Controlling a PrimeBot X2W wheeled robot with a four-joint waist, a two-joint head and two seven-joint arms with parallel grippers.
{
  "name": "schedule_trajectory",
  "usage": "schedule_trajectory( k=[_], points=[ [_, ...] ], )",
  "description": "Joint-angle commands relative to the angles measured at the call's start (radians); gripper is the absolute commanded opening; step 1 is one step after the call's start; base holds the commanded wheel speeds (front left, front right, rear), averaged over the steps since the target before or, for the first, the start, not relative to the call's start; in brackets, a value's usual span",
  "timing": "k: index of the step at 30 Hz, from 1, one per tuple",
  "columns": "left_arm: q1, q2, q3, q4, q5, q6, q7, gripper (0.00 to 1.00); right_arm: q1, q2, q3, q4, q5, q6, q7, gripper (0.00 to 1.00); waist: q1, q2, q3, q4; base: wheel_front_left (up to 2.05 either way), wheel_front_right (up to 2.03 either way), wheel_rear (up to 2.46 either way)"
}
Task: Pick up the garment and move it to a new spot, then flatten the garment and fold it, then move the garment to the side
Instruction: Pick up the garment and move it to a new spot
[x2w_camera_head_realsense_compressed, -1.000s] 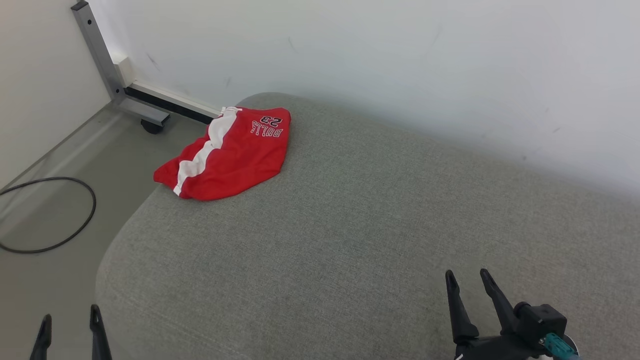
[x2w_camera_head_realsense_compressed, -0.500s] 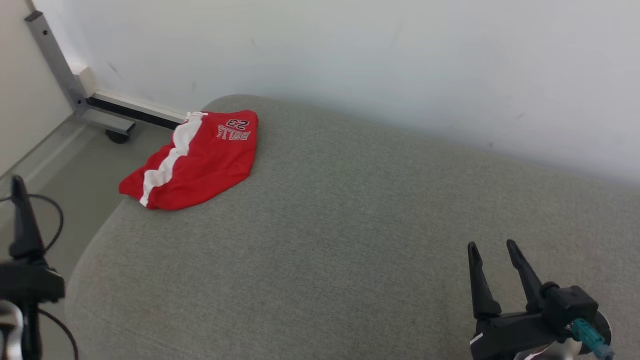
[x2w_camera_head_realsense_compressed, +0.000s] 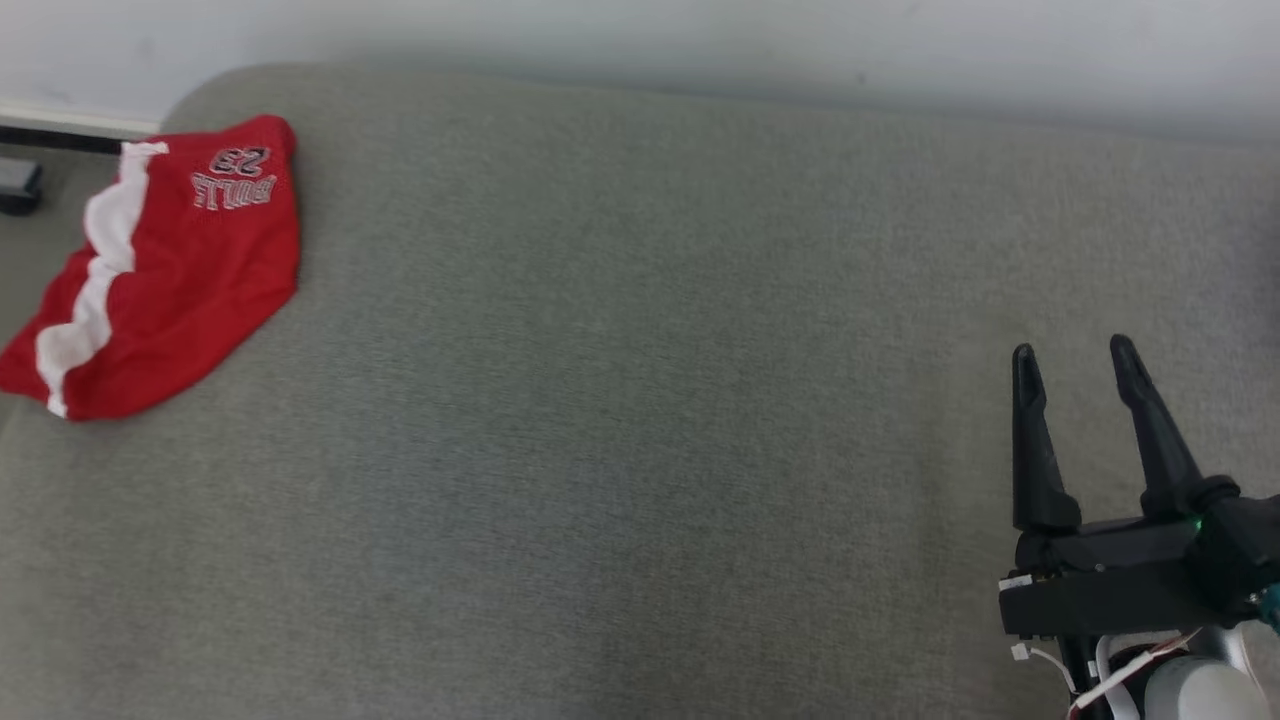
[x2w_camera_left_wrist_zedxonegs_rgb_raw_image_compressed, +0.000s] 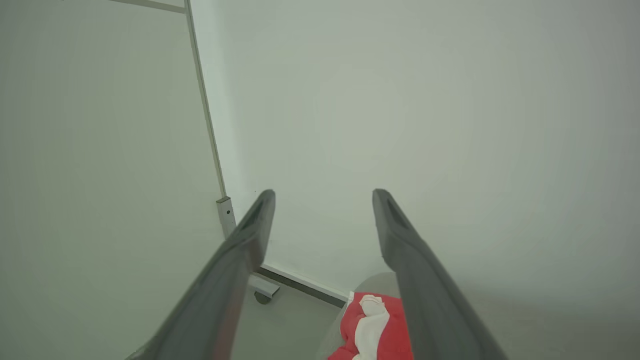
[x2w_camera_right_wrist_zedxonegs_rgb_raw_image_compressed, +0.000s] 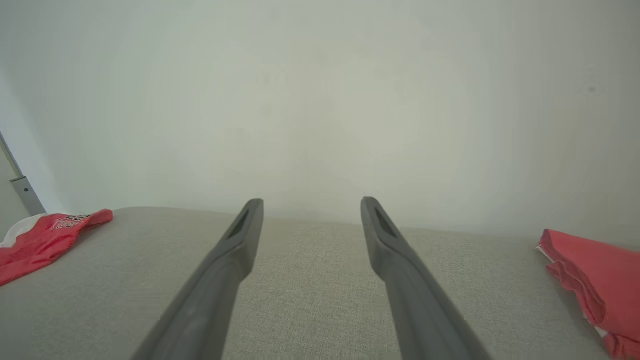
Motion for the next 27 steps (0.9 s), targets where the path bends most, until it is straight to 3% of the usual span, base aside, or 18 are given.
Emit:
schedule_trajectory(
  k=[1, 11, 19, 27],
  points=[
    [-0.032, 0.004, -0.005, 0.031, 0.002, -0.009, 0.006, 1.0, -0.018, 0.001, -0.001, -0.017, -0.01, -0.003, 0.007, 1.0, -0.0002, -0.0001, 0.202, -0.176, 0.0, 0.0, 0.0],
    [-0.237, 0.036, -0.102, 0.384, 0.018, -0.09, 0.115, 1.0, -0.017, -0.01, -0.013, -0.144, -0.02, -0.003, 0.048, 1.0, -0.0002, -0.0001, 0.291, -0.234, 0.0, 0.0, 0.0],
    [-0.313, 0.04, -0.156, 0.579, 0.001, -0.109, 0.266, 1.0, -0.006, -0.011, -0.026, -0.192, -0.025, -0.003, 0.068, 1.0, -0.0002, -0.0001, 0.331, -0.249, 0.0, 0.0, 0.0],
    [-0.344, 0.008, -0.184, 0.706, -0.035, -0.116, 0.45, 1.0, 0.001, -0.013, -0.034, -0.212, -0.03, -0.003, 0.081, 1.0, -0.0002, -0.0001, 0.334, -0.246, 0.0, 0.0, 0.0]
  ],
)
